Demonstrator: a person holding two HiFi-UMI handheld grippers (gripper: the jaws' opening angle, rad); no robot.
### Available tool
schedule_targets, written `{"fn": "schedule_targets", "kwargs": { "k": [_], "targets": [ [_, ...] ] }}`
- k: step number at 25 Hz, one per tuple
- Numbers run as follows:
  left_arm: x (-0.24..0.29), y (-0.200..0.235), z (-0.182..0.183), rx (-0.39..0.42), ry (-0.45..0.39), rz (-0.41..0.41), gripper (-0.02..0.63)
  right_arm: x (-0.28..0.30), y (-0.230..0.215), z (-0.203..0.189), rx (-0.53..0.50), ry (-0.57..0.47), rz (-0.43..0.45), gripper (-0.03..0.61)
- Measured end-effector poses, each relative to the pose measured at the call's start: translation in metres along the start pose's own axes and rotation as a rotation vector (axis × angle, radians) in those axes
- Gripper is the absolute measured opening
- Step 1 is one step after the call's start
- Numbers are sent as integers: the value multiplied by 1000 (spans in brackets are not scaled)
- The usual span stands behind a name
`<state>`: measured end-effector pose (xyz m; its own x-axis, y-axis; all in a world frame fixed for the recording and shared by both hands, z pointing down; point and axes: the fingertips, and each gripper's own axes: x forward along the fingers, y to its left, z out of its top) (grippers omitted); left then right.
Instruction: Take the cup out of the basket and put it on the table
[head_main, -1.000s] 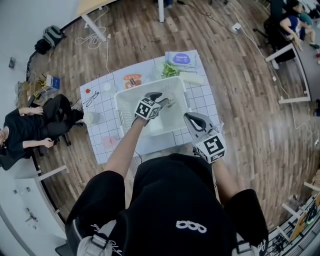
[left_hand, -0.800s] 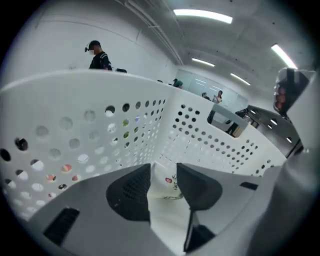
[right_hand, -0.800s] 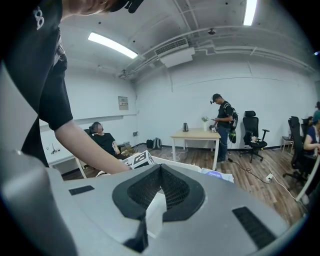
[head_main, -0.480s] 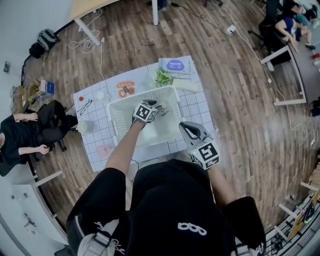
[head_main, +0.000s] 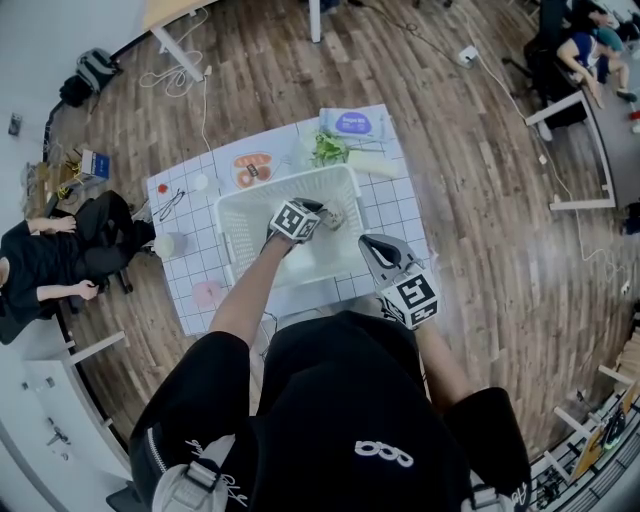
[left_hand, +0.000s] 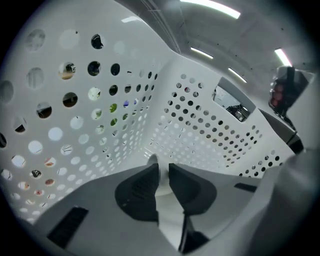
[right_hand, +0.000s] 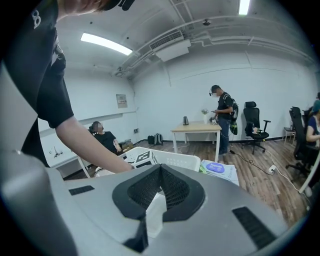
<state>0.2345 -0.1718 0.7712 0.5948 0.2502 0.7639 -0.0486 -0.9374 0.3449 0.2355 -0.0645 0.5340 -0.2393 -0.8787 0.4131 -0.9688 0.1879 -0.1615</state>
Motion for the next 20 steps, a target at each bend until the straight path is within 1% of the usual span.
{"fn": "schedule_targets", "kwargs": {
  "k": [3,8,11,14,16,20],
  "targets": [
    [2,-7,-2,-16,-2,-20,66,5,-2,-9,8,20,5,25],
    [2,-12,-5,-72,-5,-71,50,8,-3,-24,18,51,7,24],
    [-3,-20,-5,-73,-15,-109,37,9,-3,-28,19,60,8,24],
    [-8,-35,-2,-48,-34,-146,23,8,-2,-31,19,63,11,25],
    [-12,-46,0,-13,-44,-157,17,8,-3,-31,19,62,12,25],
    [-21,-60,3,75,-55,-115,14,8,-4,-31,18,62,11,25]
  ]
}}
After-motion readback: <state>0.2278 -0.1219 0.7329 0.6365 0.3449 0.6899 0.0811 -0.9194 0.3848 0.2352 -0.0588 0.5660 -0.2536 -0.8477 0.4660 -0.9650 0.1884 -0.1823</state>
